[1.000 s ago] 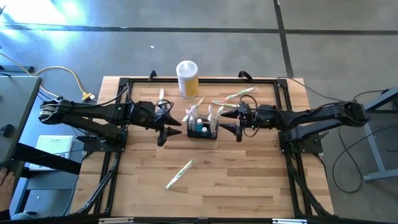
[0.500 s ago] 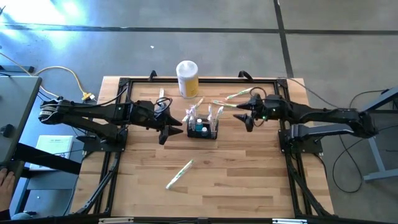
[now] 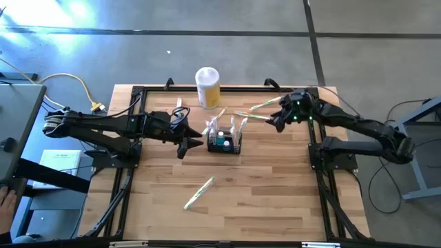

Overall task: Pick & Place toothbrushing station
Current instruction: Put the green toothbrush into the left section wire organizer

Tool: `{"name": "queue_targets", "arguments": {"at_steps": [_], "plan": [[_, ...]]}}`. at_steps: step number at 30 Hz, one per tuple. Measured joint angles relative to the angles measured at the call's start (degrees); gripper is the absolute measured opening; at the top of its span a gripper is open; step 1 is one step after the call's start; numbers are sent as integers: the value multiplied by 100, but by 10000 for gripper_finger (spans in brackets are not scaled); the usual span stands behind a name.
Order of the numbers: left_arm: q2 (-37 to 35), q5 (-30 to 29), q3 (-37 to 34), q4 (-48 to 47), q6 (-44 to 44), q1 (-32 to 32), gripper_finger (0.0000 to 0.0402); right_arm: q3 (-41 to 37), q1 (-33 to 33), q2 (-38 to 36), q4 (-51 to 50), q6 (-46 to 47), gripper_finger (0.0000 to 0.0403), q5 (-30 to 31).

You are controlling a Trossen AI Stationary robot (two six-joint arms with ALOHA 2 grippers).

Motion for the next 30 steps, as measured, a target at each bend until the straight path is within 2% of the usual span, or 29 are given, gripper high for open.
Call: {"name": "queue_targets", "arguments": {"at_steps": [7,10,16,20,23,30], "plan": [[2,-658,0,-2,0,2,180,740,-462,695,-423,-788,223,-240],[2,-728,0,-4,25,2,180,1066,-731,1086,-847,-962,220,-201],[2,-465,0,-91,546,2,180,1376,-1092,1937,-1451,-1227,226,-164],[-5,-400,0,-137,566,13,180,1383,-1155,2273,-1453,-1225,235,113],[-126,-291,0,-178,697,214,180,1383,-1146,2398,-1437,-1193,245,348],[-184,70,0,-498,717,633,180,1383,-1150,2429,-1272,-1234,254,372]]}}
